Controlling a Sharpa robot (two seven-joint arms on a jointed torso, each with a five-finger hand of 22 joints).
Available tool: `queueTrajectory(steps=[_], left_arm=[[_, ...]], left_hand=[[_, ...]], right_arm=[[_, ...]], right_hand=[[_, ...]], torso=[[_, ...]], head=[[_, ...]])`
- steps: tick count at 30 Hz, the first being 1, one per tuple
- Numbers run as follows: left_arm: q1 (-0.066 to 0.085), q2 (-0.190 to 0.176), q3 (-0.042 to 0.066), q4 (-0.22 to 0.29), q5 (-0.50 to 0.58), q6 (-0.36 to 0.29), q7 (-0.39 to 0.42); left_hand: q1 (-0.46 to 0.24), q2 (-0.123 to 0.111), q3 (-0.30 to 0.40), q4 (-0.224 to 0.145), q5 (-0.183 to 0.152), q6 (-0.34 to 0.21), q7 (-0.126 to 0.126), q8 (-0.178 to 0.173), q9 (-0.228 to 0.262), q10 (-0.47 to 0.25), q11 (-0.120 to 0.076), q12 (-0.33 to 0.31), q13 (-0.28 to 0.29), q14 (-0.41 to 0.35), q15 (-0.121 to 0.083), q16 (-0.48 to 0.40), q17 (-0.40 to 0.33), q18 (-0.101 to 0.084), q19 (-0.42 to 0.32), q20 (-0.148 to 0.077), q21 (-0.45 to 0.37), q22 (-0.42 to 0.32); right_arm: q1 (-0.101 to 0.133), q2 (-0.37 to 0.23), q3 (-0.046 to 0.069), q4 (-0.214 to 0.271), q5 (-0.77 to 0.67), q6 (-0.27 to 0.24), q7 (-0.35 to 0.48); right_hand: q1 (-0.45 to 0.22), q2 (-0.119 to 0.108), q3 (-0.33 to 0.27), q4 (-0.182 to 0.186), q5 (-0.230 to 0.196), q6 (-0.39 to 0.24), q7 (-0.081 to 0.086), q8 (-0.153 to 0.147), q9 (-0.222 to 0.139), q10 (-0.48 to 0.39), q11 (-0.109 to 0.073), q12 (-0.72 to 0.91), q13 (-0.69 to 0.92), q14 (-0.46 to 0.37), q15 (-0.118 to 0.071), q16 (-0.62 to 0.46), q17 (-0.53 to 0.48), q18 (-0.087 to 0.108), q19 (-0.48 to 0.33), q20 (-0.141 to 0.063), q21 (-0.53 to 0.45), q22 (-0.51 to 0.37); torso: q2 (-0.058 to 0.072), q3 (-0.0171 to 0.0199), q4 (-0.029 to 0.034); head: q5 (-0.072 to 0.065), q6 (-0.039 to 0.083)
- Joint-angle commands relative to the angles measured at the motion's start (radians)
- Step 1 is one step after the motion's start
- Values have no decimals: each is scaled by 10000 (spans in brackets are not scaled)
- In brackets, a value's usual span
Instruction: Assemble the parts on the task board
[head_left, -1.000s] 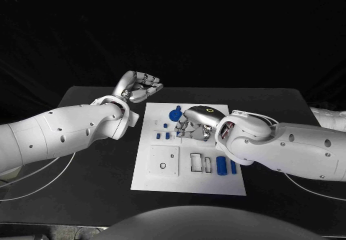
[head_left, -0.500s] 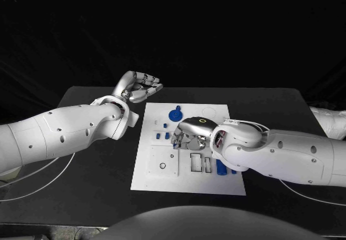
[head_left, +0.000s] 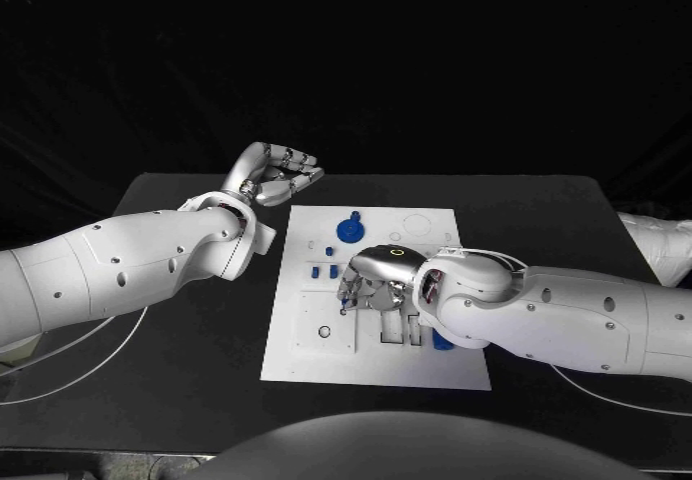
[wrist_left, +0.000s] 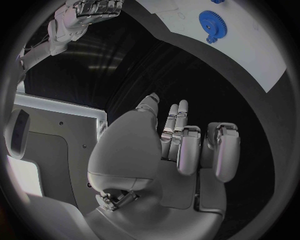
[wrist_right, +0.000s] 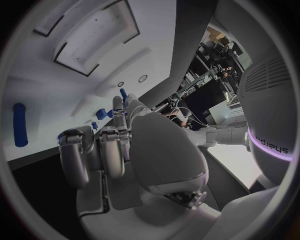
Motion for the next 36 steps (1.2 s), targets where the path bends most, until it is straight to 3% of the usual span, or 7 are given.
queueTrajectory(steps=[1,8,27,36], left_arm=[[5,13,10,23,32,111,115],[6,18,10,24,3,116,91],[8,3,17,60,-8,107,111],[8,-6,18,67,-9,96,113]], left_hand=[[-5,110,-85,-1,35,44,21,-69,-10,68,-21,-40,0,685,-84,10,1737,-150,1034,-27,24,2635],[23,149,-95,-2,39,21,28,-96,-21,58,-17,-51,-3,666,-84,-10,1691,-150,1034,-29,24,2635],[23,149,-95,-2,39,21,28,-96,-21,58,-17,-51,-3,666,-84,-10,1691,-150,1034,-29,24,2635],[23,149,-95,-2,39,21,28,-96,-21,58,-17,-51,-3,666,-84,-10,1691,-150,1034,-29,24,2635]], right_arm=[[-35,53,-1,-30,29,279,97],[-60,172,0,-103,12,374,35],[-67,200,-1,-256,-1,709,-117],[-73,244,-3,-290,-1,777,-142]], right_hand=[[72,-51,70,3,28,-5,40,50,10,8,73,-44,-4,1043,51,41,2629,-141,1046,81,45,2632],[75,-59,75,-1,29,-9,44,45,9,0,76,-53,-5,1043,54,41,2629,-141,1046,84,45,2632],[74,-68,84,-5,28,-15,49,35,7,-10,82,-66,-4,1043,60,41,2629,-141,1046,90,45,2632],[65,-82,84,-3,16,-24,53,25,5,-14,87,-72,-4,1043,65,41,2629,-141,1046,95,45,2632]], torso=[[-5,-8,14],[-3,-10,21],[6,7,1],[0,-3,-9]], head=[[-32,1],[-89,1],[-42,1],[-67,1]])
